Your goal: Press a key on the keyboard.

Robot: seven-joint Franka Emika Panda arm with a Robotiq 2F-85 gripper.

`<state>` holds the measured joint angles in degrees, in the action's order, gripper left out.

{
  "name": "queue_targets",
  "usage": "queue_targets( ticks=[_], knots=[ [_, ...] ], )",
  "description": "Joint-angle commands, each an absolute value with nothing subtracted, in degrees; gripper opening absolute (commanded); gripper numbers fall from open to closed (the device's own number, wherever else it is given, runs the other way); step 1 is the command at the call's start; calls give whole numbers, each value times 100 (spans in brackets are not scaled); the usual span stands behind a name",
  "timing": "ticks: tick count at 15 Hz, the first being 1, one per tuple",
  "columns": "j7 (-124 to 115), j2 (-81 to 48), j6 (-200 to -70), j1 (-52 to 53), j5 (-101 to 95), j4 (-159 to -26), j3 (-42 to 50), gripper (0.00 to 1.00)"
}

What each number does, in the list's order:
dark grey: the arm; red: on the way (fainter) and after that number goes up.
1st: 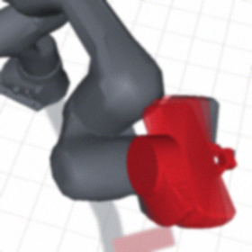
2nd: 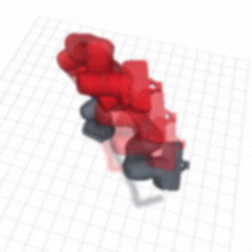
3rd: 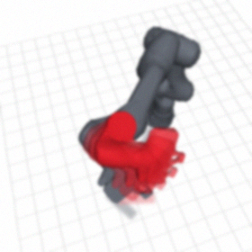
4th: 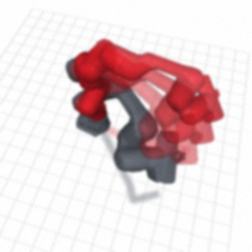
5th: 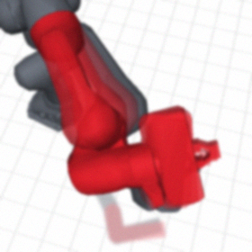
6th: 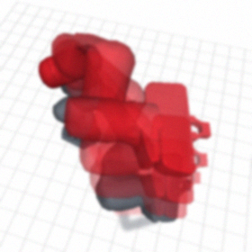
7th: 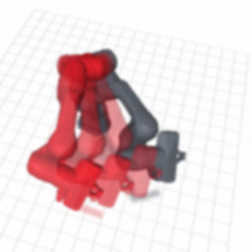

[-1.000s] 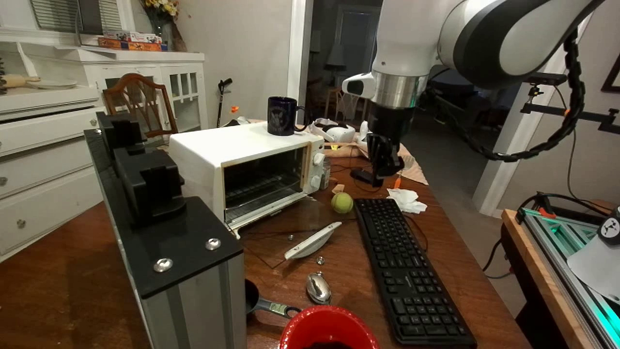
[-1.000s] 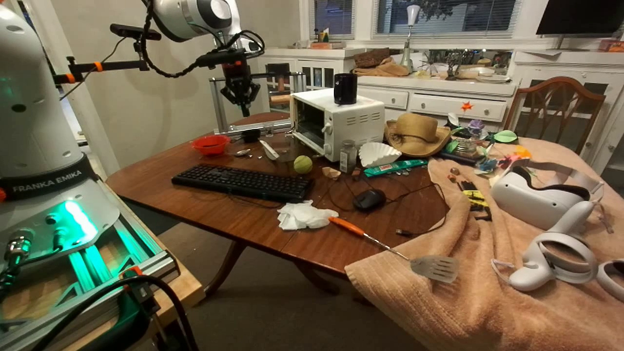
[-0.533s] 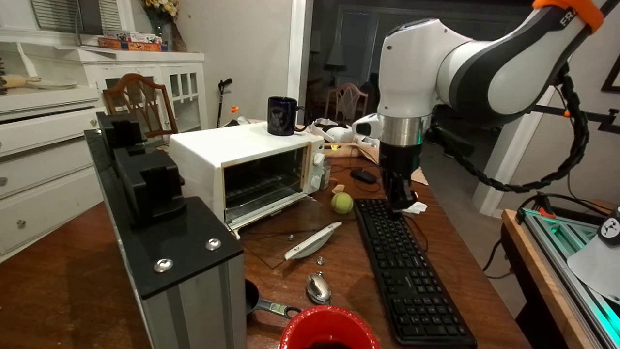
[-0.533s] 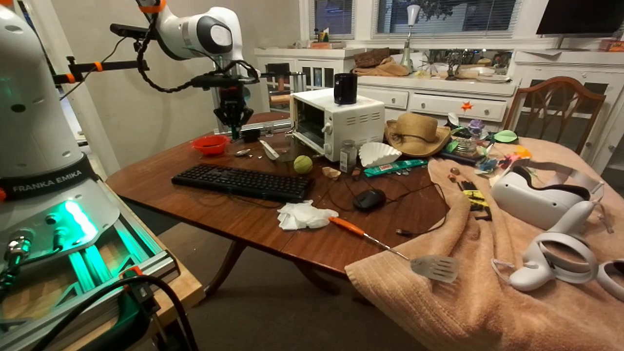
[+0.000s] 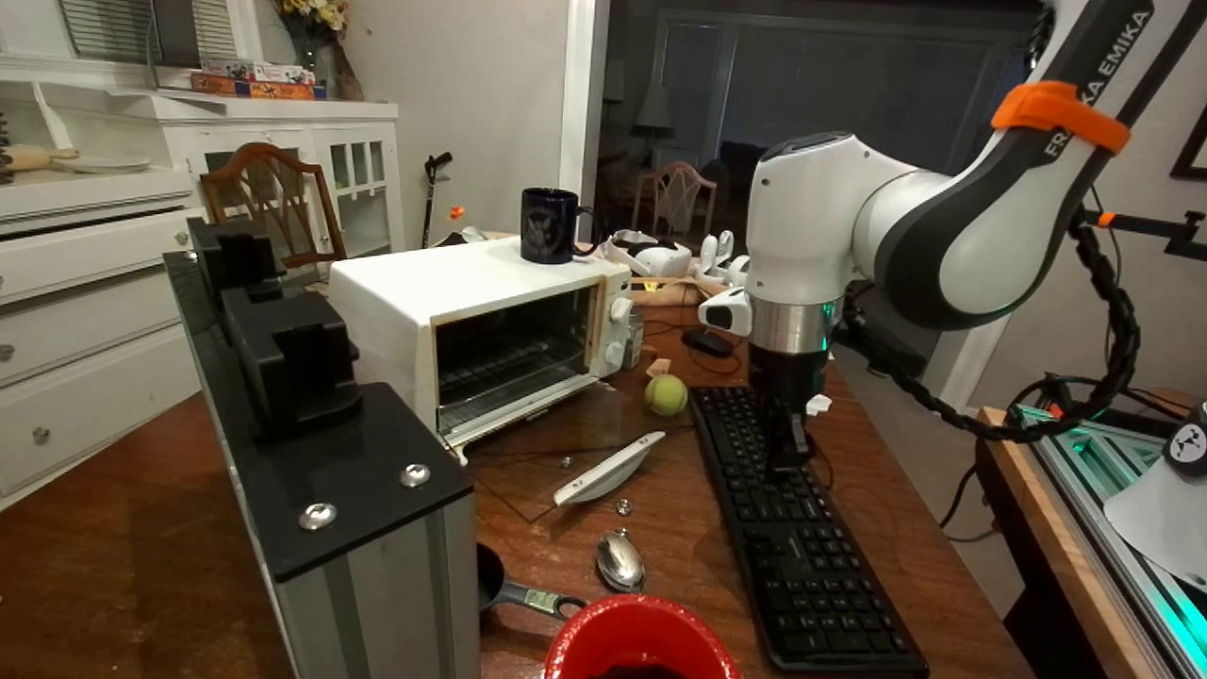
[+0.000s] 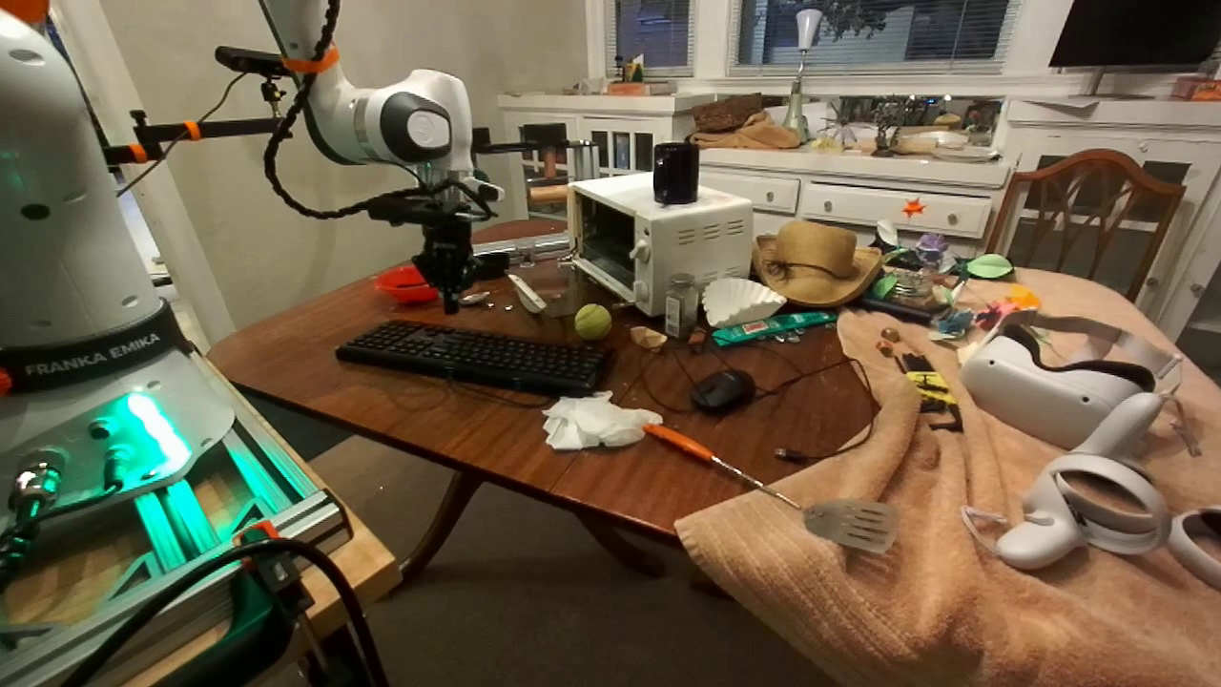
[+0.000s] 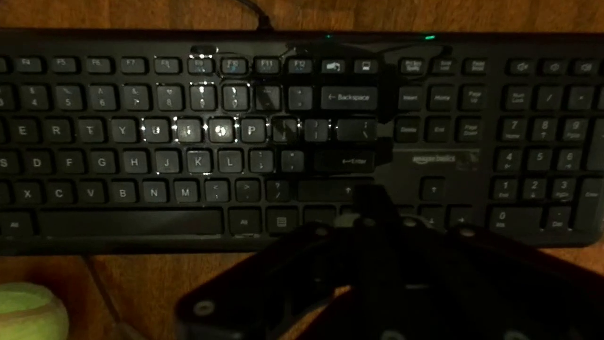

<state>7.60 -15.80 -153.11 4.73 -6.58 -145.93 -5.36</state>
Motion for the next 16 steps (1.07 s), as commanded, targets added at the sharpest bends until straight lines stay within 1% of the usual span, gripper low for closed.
queue_targets(
  ticks=[1, 2, 3, 16],
  knots=[
    [588, -1906, -15842, 401, -533, -14626, -480, 0],
    [586, -1952, -15976, 386, -516, -14638, -479, 0],
    [669, -1825, -15687, 424, -616, -14591, -477, 1],
    [615, -1981, -15755, 404, -639, -14683, -395, 0]
  ],
)
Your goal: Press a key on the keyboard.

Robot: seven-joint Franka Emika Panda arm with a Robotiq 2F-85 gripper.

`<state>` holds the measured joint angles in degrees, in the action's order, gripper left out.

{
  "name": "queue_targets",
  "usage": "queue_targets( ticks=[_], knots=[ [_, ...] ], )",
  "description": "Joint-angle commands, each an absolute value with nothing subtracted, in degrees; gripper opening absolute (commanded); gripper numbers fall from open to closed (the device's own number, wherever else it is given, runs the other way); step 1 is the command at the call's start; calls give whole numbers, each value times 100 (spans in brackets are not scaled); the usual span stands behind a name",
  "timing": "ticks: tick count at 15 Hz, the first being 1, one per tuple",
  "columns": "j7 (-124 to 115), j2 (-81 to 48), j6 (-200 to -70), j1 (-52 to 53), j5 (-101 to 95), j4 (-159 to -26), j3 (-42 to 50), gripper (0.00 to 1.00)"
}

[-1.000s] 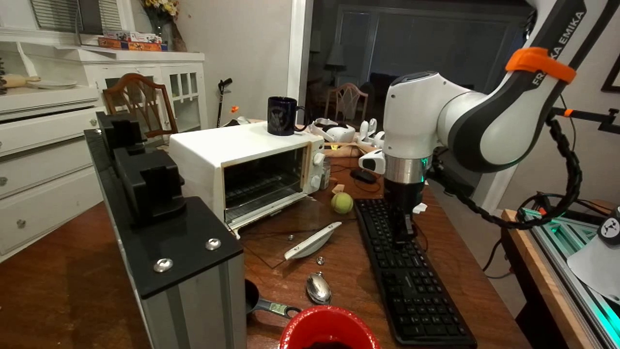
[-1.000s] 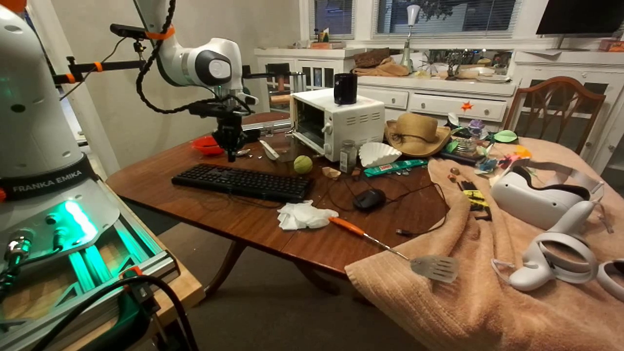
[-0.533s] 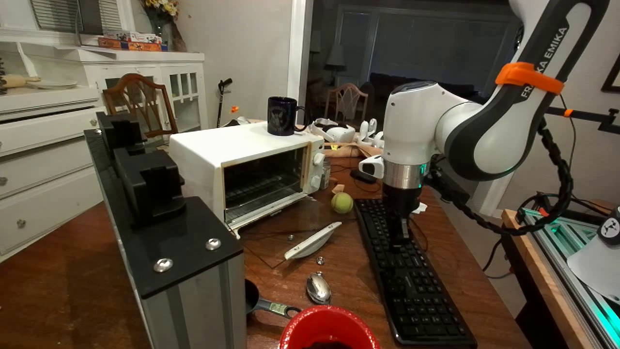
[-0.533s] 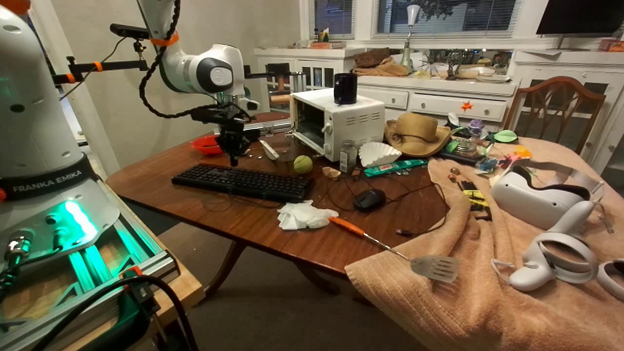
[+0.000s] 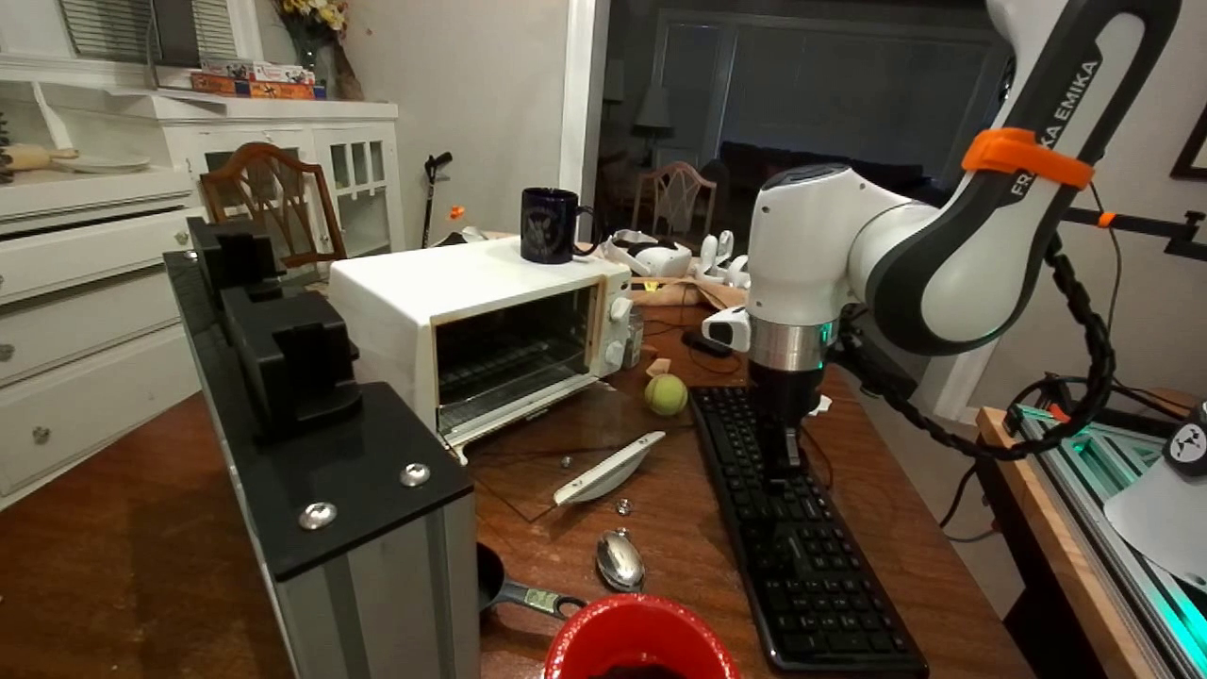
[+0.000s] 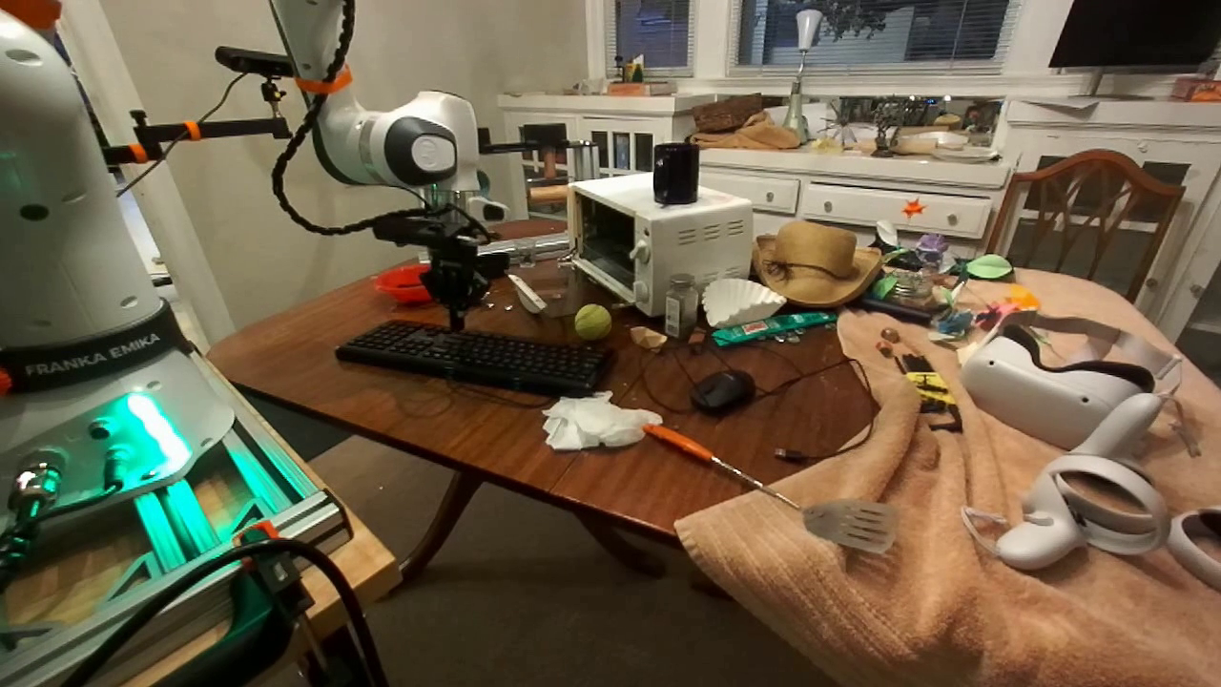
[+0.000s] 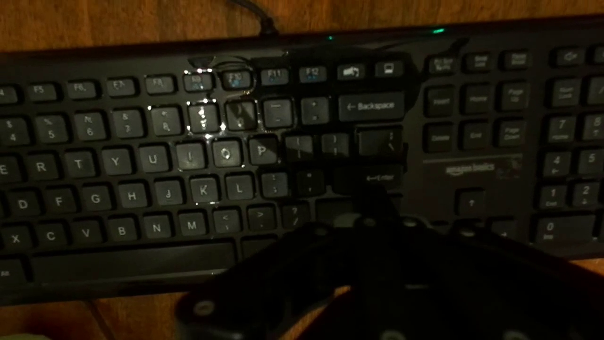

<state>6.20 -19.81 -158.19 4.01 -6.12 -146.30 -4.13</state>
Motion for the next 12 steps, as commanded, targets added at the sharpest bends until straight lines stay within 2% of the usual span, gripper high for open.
queue_targets(
  ticks=[1, 12],
  knots=[
    [629, -2007, -15736, 397, -626, -14670, -407, 0],
    [579, -2319, -15741, 460, -710, -14566, -333, 0]
  ],
)
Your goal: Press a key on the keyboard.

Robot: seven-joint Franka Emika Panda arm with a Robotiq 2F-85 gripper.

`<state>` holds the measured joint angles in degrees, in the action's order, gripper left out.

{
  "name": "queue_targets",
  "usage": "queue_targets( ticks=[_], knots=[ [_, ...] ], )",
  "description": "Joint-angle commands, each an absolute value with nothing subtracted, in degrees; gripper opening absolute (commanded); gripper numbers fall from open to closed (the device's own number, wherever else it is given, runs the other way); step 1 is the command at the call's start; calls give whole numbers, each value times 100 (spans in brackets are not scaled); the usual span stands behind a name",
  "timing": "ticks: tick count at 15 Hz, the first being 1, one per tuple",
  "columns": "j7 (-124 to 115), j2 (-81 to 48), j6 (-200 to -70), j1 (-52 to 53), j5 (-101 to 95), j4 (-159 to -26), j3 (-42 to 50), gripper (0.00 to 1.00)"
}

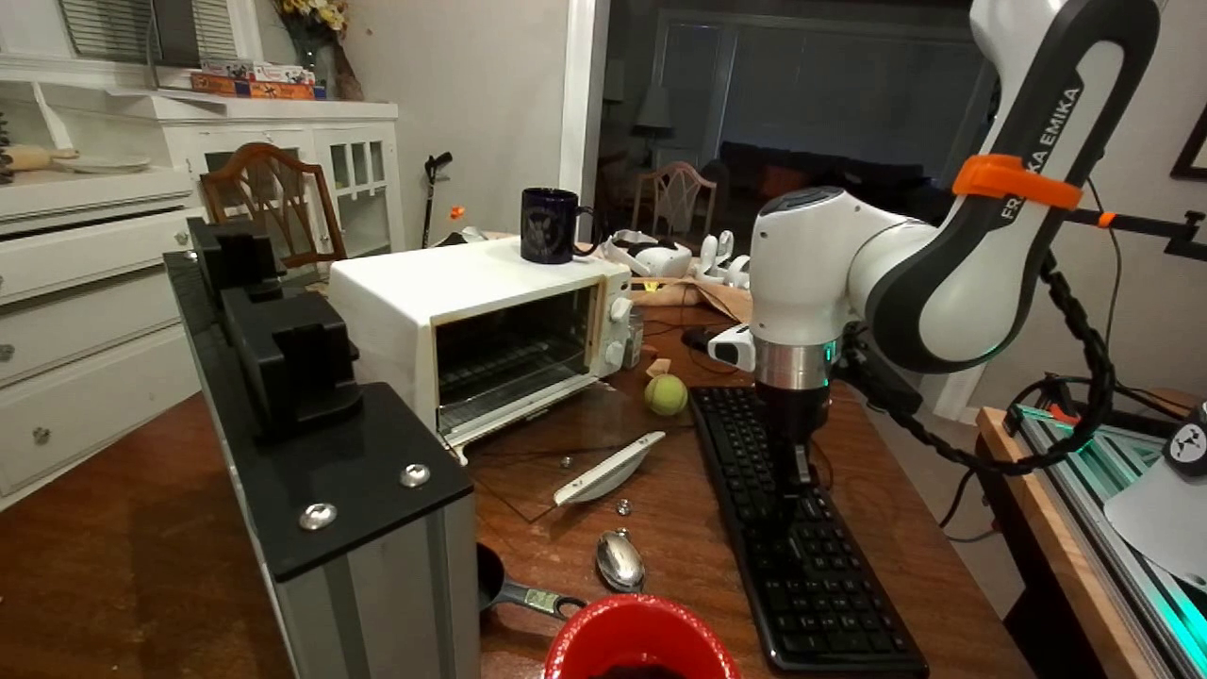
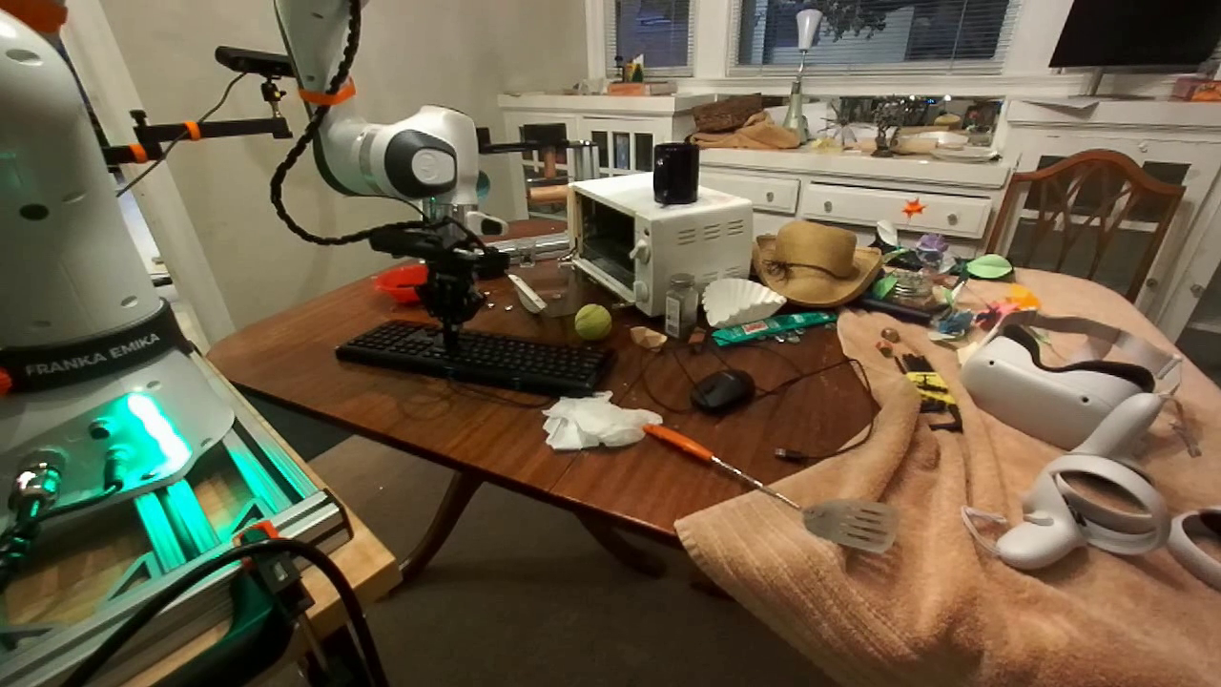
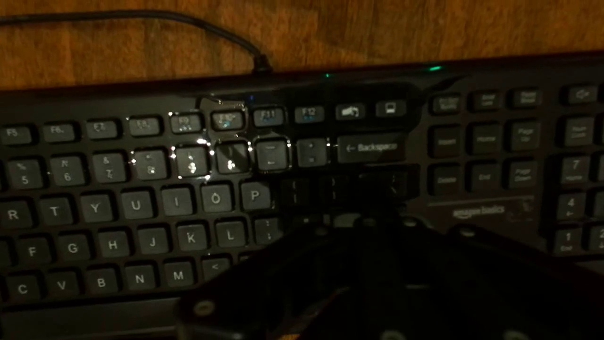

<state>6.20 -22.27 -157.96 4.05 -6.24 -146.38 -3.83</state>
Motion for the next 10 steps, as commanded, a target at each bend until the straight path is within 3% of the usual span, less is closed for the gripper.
queue_targets(
  ticks=[1, 10],
  knots=[
    [589, -2302, -15767, 455, -708, -14574, -340, 0],
    [727, -2462, -15743, 368, -649, -14476, -395, 0]
  ],
)
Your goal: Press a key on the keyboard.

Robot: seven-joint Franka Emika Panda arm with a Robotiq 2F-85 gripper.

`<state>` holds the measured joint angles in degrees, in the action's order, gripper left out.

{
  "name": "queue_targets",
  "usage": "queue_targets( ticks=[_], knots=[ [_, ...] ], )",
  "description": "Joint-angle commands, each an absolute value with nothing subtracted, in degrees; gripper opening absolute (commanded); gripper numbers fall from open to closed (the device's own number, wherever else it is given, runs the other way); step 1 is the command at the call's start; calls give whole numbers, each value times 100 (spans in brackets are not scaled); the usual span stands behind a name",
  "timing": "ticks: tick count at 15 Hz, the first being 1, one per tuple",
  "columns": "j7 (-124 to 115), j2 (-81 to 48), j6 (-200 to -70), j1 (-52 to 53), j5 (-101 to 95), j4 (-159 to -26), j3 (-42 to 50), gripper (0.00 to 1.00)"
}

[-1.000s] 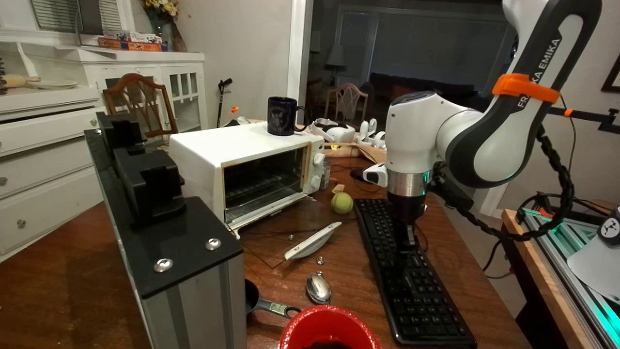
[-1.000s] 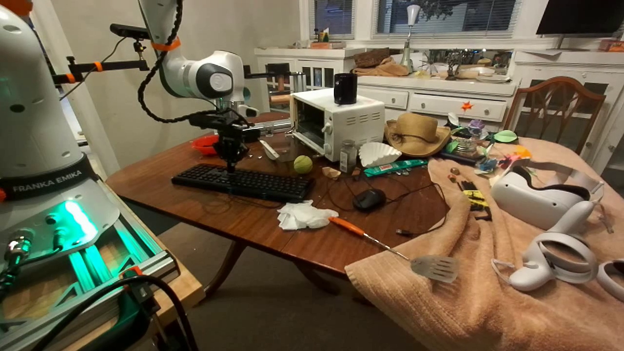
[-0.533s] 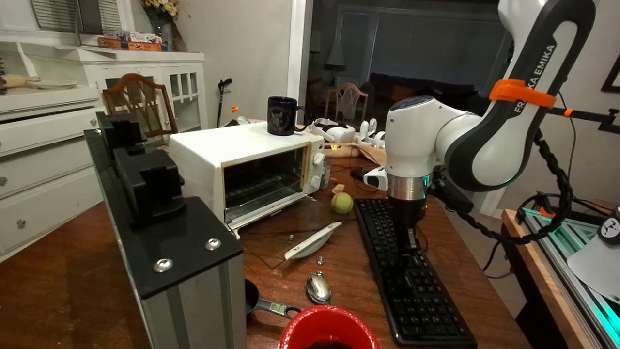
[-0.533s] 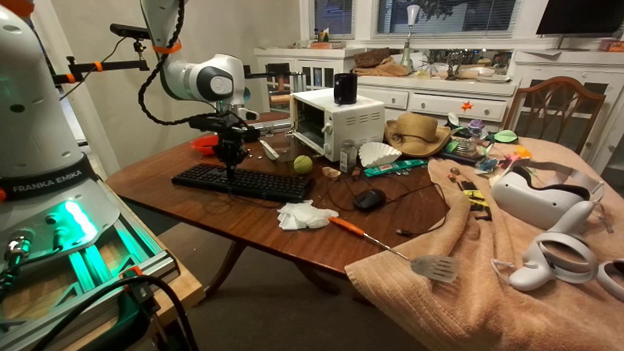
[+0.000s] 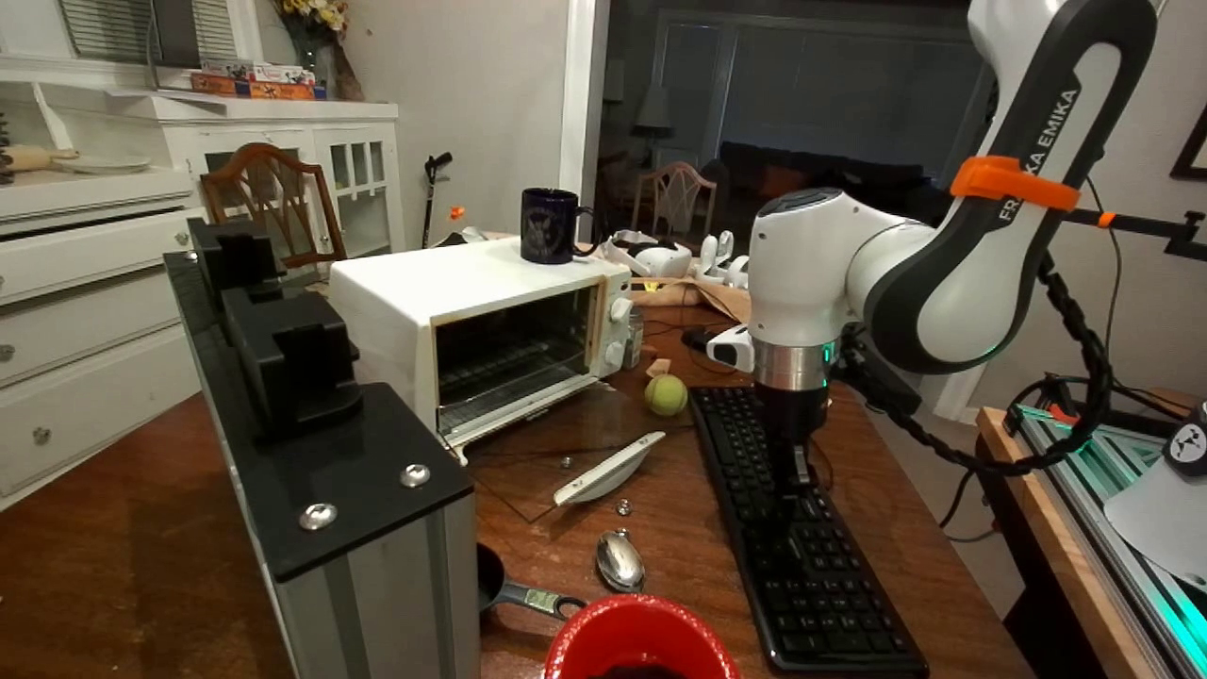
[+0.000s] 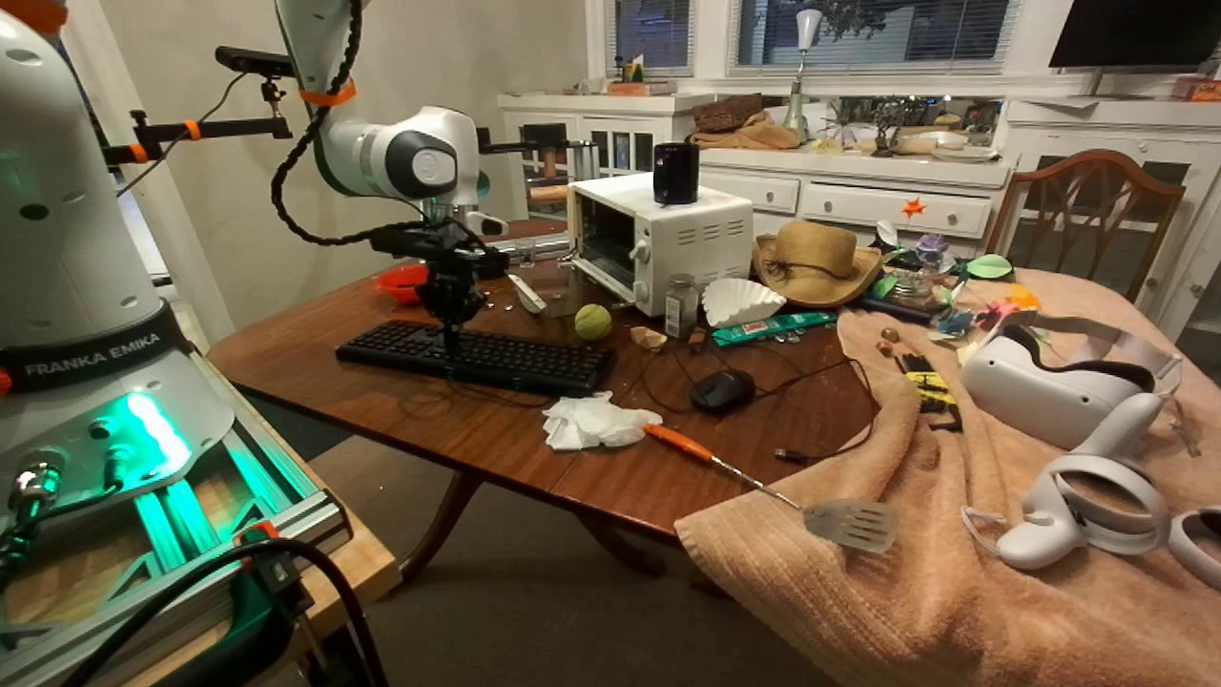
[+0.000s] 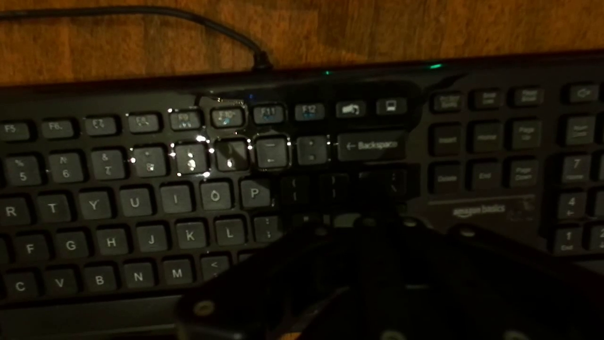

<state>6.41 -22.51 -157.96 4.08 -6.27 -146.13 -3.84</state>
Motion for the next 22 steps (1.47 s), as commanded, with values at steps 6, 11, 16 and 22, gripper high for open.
queue_targets(
  ticks=[6, 11, 16, 22],
  knots=[
    [722, -2177, -15709, 386, -651, -14642, -394, 0],
    [794, -1332, -15766, 225, -448, -15172, -494, 0],
    [1137, -329, -15773, 4, 156, -15703, -659, 28],
    [1605, 786, -15266, 149, 673, -15729, -372, 71]
  ],
)
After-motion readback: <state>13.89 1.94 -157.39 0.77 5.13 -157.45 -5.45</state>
